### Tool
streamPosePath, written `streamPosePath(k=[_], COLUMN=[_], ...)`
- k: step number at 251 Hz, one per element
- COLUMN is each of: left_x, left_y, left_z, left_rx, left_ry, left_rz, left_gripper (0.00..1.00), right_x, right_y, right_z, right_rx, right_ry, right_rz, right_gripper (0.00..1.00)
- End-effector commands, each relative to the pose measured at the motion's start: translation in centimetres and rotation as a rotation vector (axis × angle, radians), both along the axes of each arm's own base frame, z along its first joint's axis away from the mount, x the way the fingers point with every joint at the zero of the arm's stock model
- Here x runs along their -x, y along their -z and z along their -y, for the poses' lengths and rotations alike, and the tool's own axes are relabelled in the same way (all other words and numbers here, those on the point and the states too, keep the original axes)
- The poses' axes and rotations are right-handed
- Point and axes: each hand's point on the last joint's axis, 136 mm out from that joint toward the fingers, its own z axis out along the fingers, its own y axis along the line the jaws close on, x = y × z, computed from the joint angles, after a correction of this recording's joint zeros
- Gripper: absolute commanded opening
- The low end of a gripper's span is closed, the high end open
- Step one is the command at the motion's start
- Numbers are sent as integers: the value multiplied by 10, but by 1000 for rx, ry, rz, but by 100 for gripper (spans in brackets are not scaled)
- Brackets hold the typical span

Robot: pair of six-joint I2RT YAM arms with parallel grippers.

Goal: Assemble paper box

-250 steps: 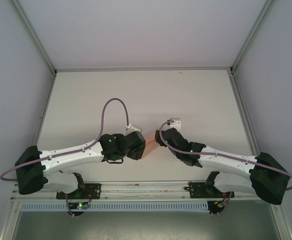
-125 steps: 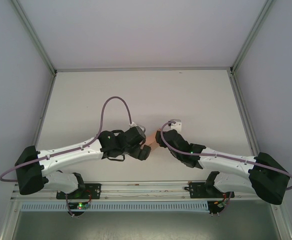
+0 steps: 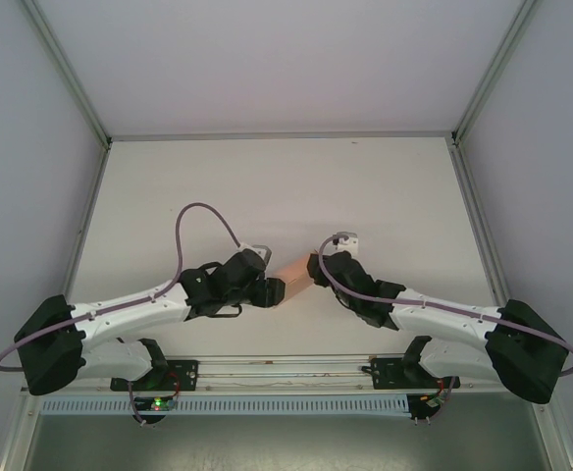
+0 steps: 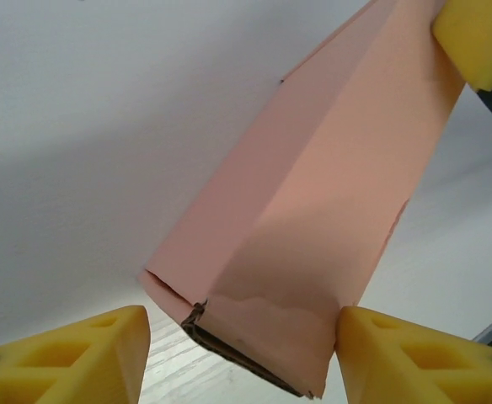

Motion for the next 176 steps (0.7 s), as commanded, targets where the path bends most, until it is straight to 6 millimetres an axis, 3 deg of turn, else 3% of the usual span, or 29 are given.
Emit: streamPosePath(k=[1,65,130,176], left_x=[21,17,-8,-21], left_y=[56,60,63,45], left_z=[-40,-41,-54,-43], left_rx=[-154,-126,-94,-45], left_ry=[-45,-100,-228,-182], left_rz=[-135,-193,-272,-233], left_gripper=[60,55,47,49], right_x=[26,26,34,39], right_y=[71,74,73,84], right_z=[45,59,62,62], right_rx=[188,143,112,132], right_ry=[-9,4,0,-19], right_rz=[-200,-224,-244,-294], right_gripper=[33,20,15,11])
